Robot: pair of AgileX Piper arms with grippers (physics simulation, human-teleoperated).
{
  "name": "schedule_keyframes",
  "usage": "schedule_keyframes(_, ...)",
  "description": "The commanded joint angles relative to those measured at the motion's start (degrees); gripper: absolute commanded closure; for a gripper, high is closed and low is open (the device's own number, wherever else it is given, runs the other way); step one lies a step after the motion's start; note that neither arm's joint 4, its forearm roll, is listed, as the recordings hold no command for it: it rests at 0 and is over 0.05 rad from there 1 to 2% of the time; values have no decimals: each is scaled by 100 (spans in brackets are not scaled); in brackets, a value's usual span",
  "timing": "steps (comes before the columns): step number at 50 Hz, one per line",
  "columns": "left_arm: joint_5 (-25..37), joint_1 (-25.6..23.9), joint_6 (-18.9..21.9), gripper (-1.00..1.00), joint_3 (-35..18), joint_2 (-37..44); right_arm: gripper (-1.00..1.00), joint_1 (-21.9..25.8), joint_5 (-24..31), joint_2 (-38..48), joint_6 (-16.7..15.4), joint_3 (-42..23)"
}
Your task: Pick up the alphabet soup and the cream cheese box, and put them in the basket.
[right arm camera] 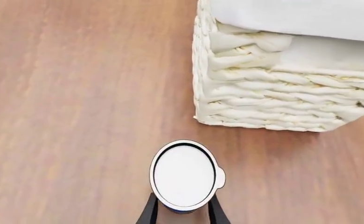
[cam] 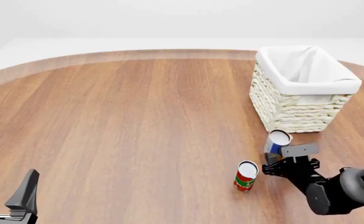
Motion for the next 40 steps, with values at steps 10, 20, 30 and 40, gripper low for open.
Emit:
schedule_keyframes(10,0,0,0,-100,0,0,100,-121,345,-1023,-94,231)
schedule_keyframes(20,0,0,0,-100,0,0,100,-123,659,-1655,-191,321)
schedule_keyframes(30,0,0,0,-100,0,0,100,-130,932,-2149,-240,346)
schedule_keyframes(40,0,0,0,-100,0,0,100,-140,1204,-2559,-297,311)
